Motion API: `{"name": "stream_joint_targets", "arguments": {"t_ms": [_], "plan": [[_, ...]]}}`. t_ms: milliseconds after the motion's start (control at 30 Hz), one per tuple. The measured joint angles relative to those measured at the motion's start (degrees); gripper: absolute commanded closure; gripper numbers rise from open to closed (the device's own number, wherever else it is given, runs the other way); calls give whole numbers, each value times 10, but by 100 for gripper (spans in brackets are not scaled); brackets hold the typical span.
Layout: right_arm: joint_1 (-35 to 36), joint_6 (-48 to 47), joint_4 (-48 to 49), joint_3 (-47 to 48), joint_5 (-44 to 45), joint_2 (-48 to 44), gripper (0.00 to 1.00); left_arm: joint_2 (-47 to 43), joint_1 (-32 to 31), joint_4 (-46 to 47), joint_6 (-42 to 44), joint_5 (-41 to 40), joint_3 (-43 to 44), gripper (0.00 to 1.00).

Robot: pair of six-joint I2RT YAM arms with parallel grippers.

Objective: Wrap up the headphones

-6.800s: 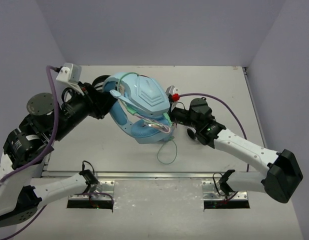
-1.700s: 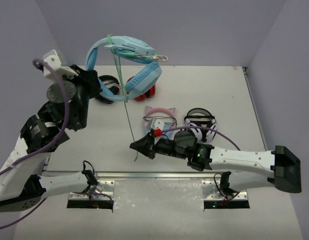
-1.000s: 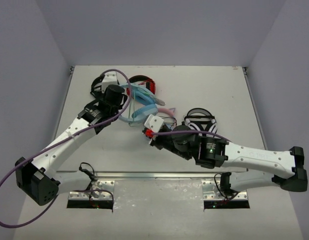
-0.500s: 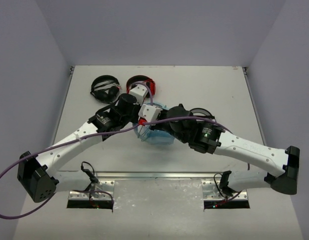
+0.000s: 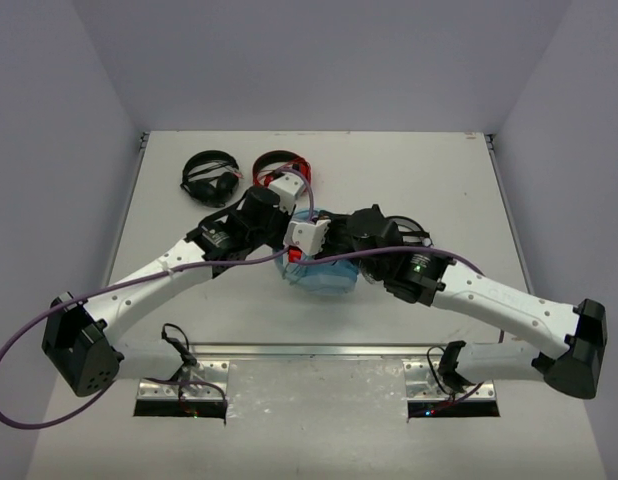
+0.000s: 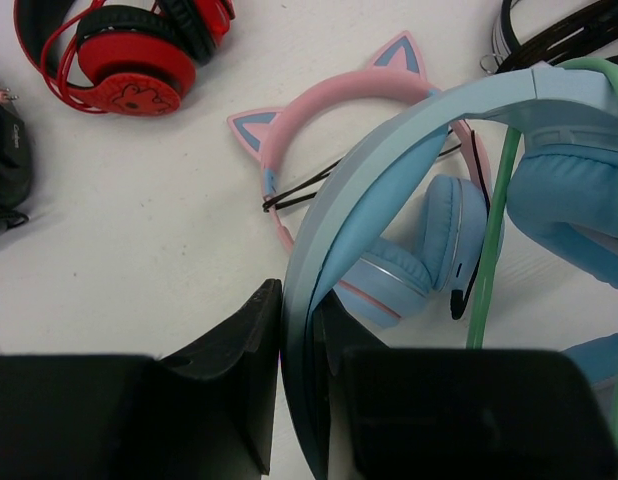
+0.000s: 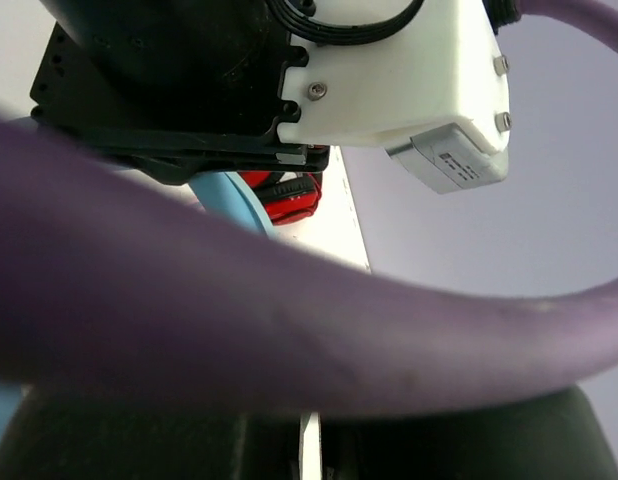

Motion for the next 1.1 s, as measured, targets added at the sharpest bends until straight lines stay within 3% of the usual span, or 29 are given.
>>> {"name": "stream_joint_targets", "arguments": {"t_ms": [367, 633, 700, 767, 1033, 1100], "plan": [[-66, -36, -20, -9, -111, -1, 97, 10, -4, 1, 17, 38, 0, 100], [-133, 32, -72, -10, -220, -26, 88, 10, -5, 7, 21, 50, 0, 100], [-148, 45, -76, -10, -232, -28, 89, 9, -5, 5, 21, 54, 0, 100], [-164, 58, -75, -10, -244, -28, 96, 7, -5, 4, 23, 64, 0, 100], [-203, 87, -80, -8, -288, -28, 98, -23, -5, 21, 26, 106, 0, 100], [-203, 87, -79, -7, -290, -28, 95, -24, -5, 23, 26, 105, 0, 100]]}}
